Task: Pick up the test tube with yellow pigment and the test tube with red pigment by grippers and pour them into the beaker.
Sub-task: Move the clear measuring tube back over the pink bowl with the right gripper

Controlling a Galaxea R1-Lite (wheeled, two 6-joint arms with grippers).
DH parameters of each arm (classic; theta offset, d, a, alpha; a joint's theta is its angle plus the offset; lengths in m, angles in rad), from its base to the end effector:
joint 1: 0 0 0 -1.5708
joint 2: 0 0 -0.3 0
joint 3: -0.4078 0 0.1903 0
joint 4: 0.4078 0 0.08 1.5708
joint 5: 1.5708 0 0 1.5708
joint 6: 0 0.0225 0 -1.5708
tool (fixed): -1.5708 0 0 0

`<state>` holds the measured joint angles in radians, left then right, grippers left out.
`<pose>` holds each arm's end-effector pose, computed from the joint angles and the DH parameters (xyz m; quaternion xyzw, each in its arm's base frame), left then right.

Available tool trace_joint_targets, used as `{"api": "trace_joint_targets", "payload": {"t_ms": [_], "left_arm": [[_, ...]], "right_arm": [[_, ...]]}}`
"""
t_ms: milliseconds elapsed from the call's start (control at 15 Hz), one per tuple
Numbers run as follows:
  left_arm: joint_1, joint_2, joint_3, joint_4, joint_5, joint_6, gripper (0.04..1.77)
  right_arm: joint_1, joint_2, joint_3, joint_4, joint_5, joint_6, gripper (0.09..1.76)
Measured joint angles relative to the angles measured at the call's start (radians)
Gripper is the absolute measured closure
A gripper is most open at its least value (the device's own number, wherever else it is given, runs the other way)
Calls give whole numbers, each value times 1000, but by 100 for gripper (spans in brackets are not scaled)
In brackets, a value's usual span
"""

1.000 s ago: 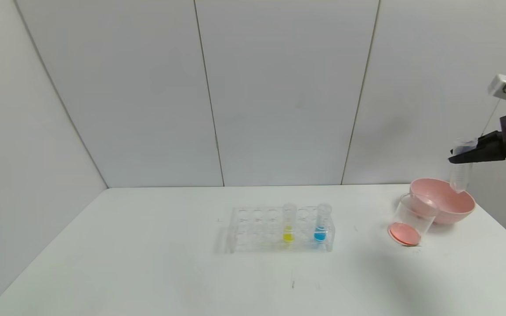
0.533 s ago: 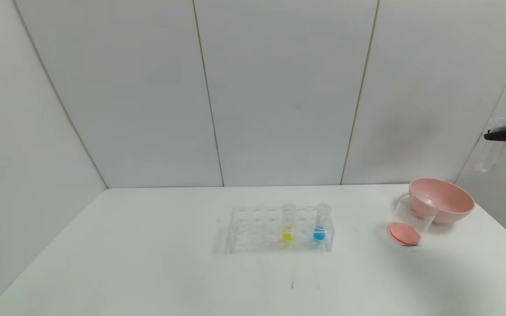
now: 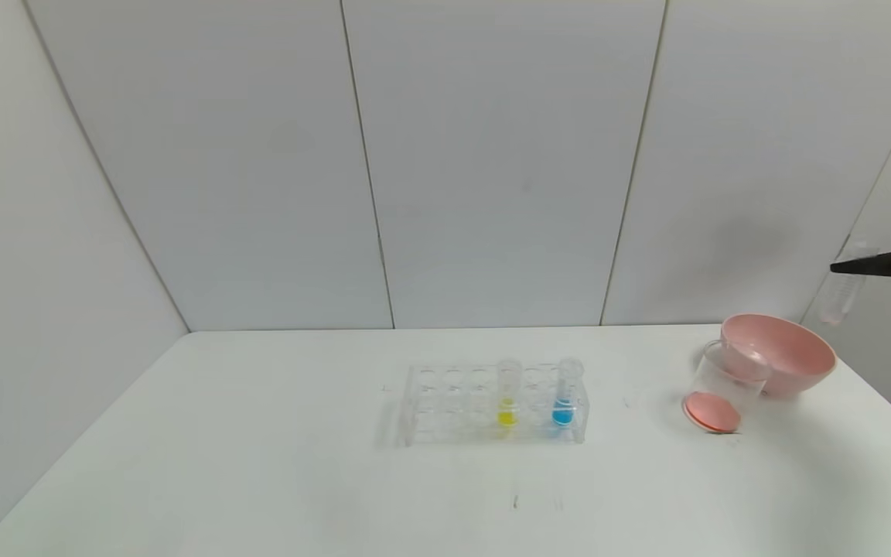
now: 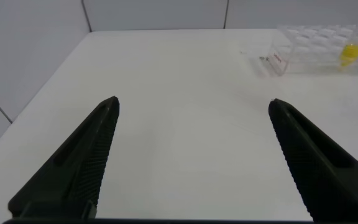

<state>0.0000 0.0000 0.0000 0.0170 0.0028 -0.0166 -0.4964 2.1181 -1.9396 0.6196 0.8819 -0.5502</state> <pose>-0.0228 0.0001 0.0737 -0.0083 0.0085 0.0015 0.9999 0.3664 -0.1787 0.2319 -0.0079 0.2406 0.2513 0.9375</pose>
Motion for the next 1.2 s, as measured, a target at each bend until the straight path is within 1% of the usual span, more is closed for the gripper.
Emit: {"api": "trace_joint_targets", "payload": {"t_ms": [267,400,533,1000,1200], "left_arm": [[0,0,0,0,0,0,9],[0,0,0,0,0,0,9],[0,0,0,0,0,0,9],[0,0,0,0,0,0,9],[0,0,0,0,0,0,9]], "right_arm": [[7,60,5,-58,-20,6,134],[6,89,16,-140,-33,7,134],[6,112,55,-230,-34,6,134],[10,137,235,-476,-29,-3,134],[12,141,282,-506,-21,-9,134]]}}
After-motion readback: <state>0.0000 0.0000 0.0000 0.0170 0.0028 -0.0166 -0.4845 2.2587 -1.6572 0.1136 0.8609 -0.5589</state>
